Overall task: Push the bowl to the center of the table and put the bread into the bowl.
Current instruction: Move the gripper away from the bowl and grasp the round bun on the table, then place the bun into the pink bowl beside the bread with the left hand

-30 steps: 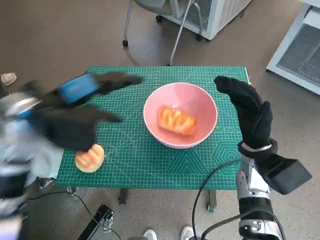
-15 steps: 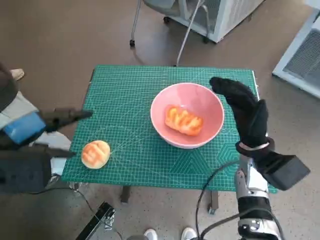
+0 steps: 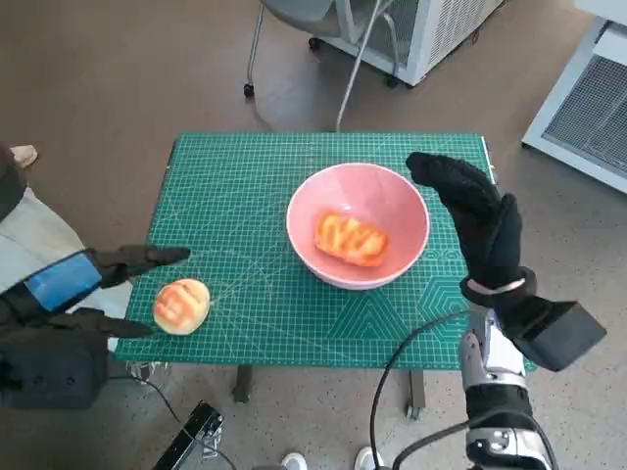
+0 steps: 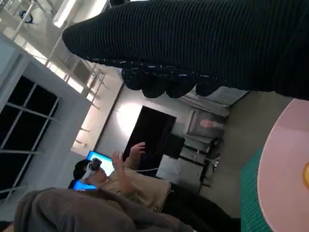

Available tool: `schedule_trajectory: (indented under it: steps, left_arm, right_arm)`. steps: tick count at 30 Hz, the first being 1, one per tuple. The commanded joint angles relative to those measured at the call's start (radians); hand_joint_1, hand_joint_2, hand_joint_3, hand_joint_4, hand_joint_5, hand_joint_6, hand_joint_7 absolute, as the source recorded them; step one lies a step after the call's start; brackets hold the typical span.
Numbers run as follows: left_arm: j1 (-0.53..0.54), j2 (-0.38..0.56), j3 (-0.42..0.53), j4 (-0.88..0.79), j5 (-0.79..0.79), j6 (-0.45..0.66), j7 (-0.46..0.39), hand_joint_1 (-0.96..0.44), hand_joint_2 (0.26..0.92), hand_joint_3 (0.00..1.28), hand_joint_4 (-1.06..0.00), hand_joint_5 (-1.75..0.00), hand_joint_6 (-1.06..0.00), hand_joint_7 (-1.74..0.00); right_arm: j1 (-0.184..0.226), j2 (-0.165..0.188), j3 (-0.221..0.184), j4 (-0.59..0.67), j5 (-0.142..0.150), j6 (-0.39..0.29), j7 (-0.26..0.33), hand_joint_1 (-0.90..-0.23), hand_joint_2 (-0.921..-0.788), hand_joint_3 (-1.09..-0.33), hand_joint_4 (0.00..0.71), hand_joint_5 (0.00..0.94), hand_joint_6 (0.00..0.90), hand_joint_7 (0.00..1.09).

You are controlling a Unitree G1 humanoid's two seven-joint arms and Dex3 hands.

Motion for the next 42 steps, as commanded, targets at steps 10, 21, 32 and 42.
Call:
schedule_trajectory:
  steps: [10, 21, 32, 42]
  left_arm:
    - [-0.055, -0.04, -0.16, 0.111, 0.101, -0.015, 0.067, 0.08, 0.817, 0.0, -0.24, 0.0, -0.38, 0.0]
    - [-0.133, -0.12, -0.335, 0.286, 0.28, -0.048, 0.2, 0.07, 0.82, 0.0, -0.23, 0.0, -0.37, -0.01]
    - [-0.231, -0.125, -0.466, 0.526, 0.438, -0.192, 0.389, 0.08, 0.91, 0.09, -0.56, -0.34, -0.67, -0.36]
    - [-0.276, -0.11, -0.412, 0.528, 0.364, -0.256, 0.408, 0.0, 0.915, 0.12, -0.59, -1.34, -0.64, -1.06]
  right_arm:
    - [0.007, -0.01, -0.005, 0.007, -0.003, 0.02, 0.012, -0.58, -0.921, -0.738, 0.408, 0.023, 0.028, 0.82]
    - [0.016, -0.013, -0.008, -0.007, -0.013, 0.016, 0.0, -0.576, -0.921, -0.738, 0.409, 0.022, 0.027, 0.83]
    - [0.029, -0.011, -0.01, -0.018, -0.017, 0.017, -0.01, -0.585, -0.921, -0.736, 0.41, 0.022, 0.028, 0.83]
    - [0.033, -0.005, -0.013, -0.021, -0.01, 0.025, -0.014, -0.586, -0.921, -0.734, 0.41, 0.021, 0.031, 0.82]
